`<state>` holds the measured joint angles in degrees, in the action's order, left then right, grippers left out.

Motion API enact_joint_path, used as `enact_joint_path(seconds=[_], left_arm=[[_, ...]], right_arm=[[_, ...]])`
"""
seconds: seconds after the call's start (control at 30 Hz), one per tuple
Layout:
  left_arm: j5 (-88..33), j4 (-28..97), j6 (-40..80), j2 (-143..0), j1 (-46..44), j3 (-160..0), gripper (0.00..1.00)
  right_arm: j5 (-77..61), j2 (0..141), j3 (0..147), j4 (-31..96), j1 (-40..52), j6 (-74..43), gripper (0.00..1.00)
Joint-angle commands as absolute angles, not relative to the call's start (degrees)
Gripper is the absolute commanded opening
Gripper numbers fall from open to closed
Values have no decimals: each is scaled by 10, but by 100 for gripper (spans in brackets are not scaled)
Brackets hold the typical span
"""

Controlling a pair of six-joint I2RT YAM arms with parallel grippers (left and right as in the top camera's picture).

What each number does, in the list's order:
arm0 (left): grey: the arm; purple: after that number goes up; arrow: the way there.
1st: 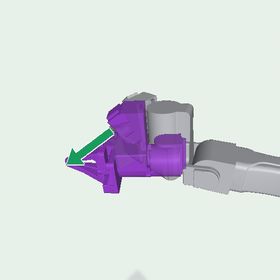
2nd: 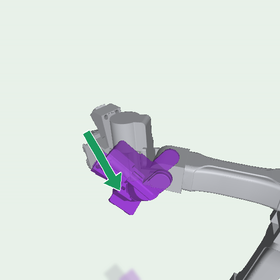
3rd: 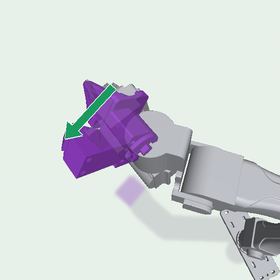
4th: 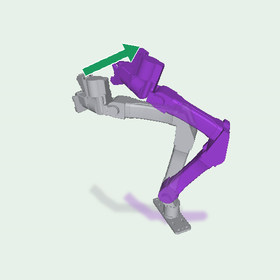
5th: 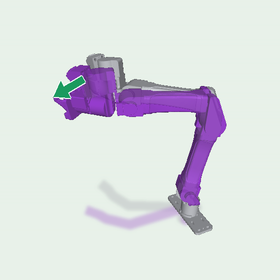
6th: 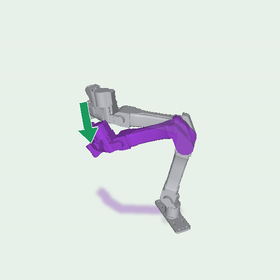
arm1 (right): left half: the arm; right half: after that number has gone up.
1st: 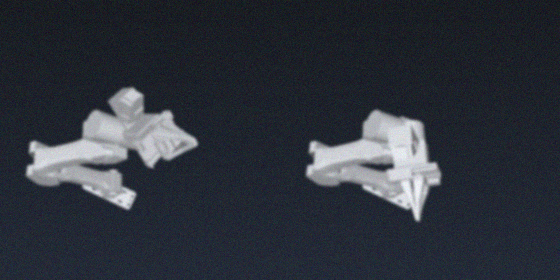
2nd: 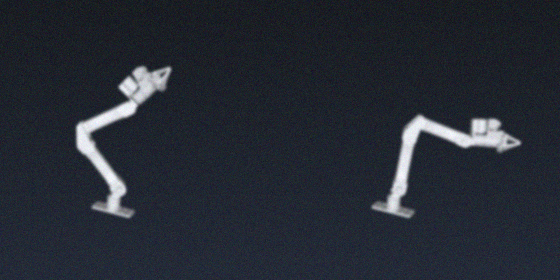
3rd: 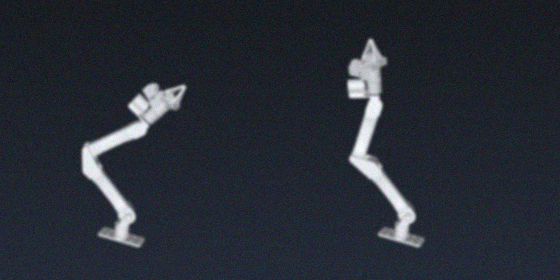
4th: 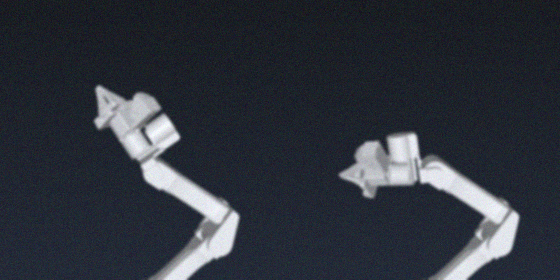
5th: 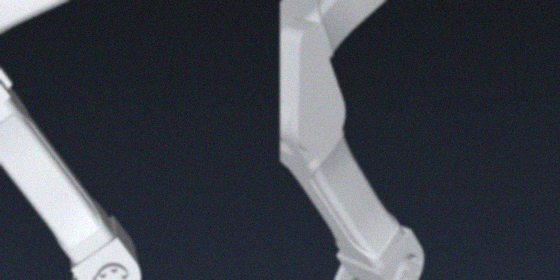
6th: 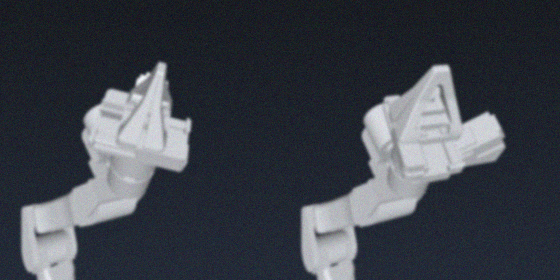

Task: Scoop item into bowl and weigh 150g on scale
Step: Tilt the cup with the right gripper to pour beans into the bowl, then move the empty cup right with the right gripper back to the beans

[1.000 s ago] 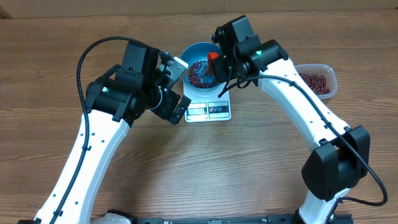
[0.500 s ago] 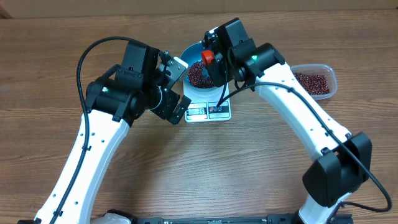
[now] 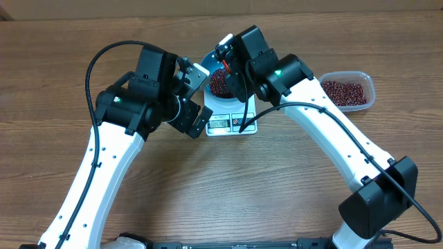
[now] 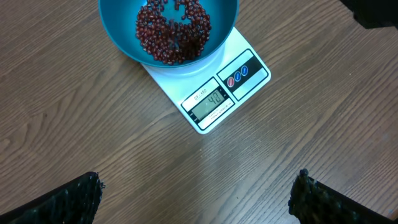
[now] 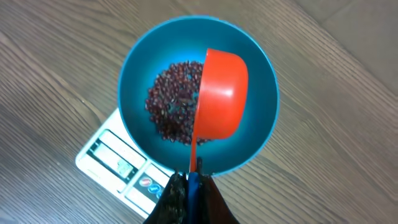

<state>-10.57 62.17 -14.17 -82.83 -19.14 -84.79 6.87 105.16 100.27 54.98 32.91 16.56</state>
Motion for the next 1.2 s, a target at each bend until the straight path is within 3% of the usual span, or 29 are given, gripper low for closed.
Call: enact_joint_path(seconds=[0.0, 0.2, 0.37, 0.63, 0.9, 1.17], left_arm=[[-114, 622, -157, -824, -195, -856, 100], [-114, 622, -157, -824, -195, -856, 99], [-114, 622, -157, -824, -195, -856, 100], [-114, 622, -157, -824, -195, -856, 100], [-114, 622, -157, -824, -195, -856, 100], [-114, 622, -157, -824, -195, -856, 100]], right_arm=[[86, 1035, 1021, 560, 331, 199, 4], [81, 1035, 1021, 548, 331, 166, 4], [89, 1035, 1021, 559, 337, 207, 4], [131, 1024, 1021, 545, 307, 72, 4], [48, 929, 1021, 555, 173, 27, 4], [139, 935, 993, 676, 32, 28, 4]])
